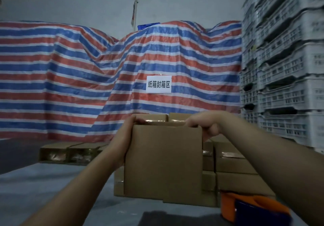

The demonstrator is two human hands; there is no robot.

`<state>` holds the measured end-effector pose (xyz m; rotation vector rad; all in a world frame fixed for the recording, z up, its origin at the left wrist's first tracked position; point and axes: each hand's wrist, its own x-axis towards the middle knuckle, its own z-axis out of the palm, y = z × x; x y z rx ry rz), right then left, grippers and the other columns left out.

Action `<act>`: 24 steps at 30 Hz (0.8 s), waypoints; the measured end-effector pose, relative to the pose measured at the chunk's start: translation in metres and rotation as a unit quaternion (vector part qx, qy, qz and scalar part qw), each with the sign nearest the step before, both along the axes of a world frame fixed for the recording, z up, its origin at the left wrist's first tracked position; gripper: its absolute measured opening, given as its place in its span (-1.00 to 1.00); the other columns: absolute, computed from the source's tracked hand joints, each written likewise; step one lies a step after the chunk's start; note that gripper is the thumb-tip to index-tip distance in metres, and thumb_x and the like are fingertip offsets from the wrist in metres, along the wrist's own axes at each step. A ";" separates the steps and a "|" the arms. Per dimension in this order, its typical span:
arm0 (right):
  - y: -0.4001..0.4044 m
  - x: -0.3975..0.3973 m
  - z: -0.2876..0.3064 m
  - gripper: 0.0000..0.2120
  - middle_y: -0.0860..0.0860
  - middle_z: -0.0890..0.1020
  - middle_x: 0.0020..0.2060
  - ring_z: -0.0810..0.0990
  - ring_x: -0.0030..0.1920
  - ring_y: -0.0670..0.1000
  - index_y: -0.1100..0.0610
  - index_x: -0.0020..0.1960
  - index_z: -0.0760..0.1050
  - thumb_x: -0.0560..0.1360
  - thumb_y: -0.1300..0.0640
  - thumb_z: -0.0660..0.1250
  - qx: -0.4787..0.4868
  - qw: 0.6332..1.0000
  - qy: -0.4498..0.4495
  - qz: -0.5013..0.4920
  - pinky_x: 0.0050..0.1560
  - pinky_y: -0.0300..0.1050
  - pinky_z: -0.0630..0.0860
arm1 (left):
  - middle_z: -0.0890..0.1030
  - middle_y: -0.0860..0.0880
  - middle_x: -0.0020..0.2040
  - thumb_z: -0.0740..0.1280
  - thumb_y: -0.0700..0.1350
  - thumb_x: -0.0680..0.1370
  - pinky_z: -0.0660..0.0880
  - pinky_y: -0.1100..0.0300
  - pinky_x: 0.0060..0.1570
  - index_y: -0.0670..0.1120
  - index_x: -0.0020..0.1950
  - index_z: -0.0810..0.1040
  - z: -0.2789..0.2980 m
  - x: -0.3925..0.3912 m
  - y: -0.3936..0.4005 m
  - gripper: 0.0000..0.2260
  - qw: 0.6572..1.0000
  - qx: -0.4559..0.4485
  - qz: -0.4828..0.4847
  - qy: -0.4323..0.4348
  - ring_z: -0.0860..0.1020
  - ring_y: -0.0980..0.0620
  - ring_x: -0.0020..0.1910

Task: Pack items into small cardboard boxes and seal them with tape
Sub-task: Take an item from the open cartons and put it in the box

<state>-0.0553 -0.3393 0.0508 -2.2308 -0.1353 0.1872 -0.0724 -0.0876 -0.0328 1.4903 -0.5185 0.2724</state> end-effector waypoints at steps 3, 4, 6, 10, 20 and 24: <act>-0.018 0.006 -0.028 -0.78 0.05 0.66 -0.27 0.66 -0.34 0.00 0.19 0.19 0.53 0.58 0.15 0.37 -0.002 1.000 0.014 -0.020 -0.40 -0.08 0.58 | 0.72 -0.09 -0.07 0.26 0.26 0.48 0.58 0.03 -0.12 0.04 -0.04 0.71 -0.022 0.010 -0.020 -0.63 0.999 -0.019 0.022 0.020 0.70 -0.04 -0.10; -0.022 0.009 -0.038 -0.72 0.06 0.67 -0.22 0.67 -0.29 0.01 0.19 0.25 0.52 0.58 0.11 0.38 -0.001 1.000 0.021 -0.020 -0.34 -0.07 0.59 | 0.72 -0.09 -0.09 0.24 0.22 0.51 0.57 0.06 -0.15 0.03 -0.06 0.70 -0.030 0.012 -0.024 -0.65 0.999 -0.023 0.022 0.028 0.70 -0.02 -0.13; -0.028 0.014 -0.059 -0.65 0.08 0.68 -0.12 0.68 -0.20 0.02 0.19 0.31 0.51 0.58 0.06 0.38 0.008 0.999 0.037 -0.017 -0.22 -0.05 0.61 | 0.72 -0.07 -0.17 0.19 0.16 0.57 0.53 0.11 -0.23 0.04 -0.12 0.68 -0.046 0.015 -0.032 -0.67 0.998 -0.027 0.022 0.044 0.69 0.03 -0.23; -0.031 0.020 -0.093 -0.63 0.09 0.69 -0.07 0.69 -0.19 0.01 0.18 0.28 0.54 0.56 0.02 0.41 0.022 0.999 0.033 -0.038 -0.25 -0.11 0.60 | 0.70 -0.05 -0.25 0.19 0.08 0.60 0.46 0.12 -0.26 -0.04 -0.05 0.63 -0.075 0.017 -0.042 -0.71 0.993 -0.057 0.068 0.075 0.65 -0.01 -0.20; -0.035 0.008 -0.133 -0.58 0.14 0.74 -0.02 0.75 -0.09 0.09 0.12 0.17 0.63 0.54 -0.20 0.34 0.311 0.948 -0.033 -0.064 -0.10 -0.02 0.62 | 0.66 -0.07 -0.06 0.18 0.02 0.62 0.45 0.12 -0.17 -0.02 -0.01 0.64 -0.080 0.015 -0.045 -0.74 0.991 -0.072 0.084 0.074 0.59 -0.03 -0.03; -0.022 0.005 -0.171 -0.40 0.17 0.74 -0.02 0.74 -0.02 0.14 0.11 0.00 0.73 0.58 -0.33 0.14 0.408 0.903 -0.106 -0.086 0.10 0.08 0.52 | 0.64 -0.11 0.04 0.15 -0.03 0.64 0.49 0.08 -0.03 -0.07 0.05 0.62 -0.080 0.014 -0.046 -0.73 0.991 -0.076 0.083 0.067 0.57 -0.06 0.05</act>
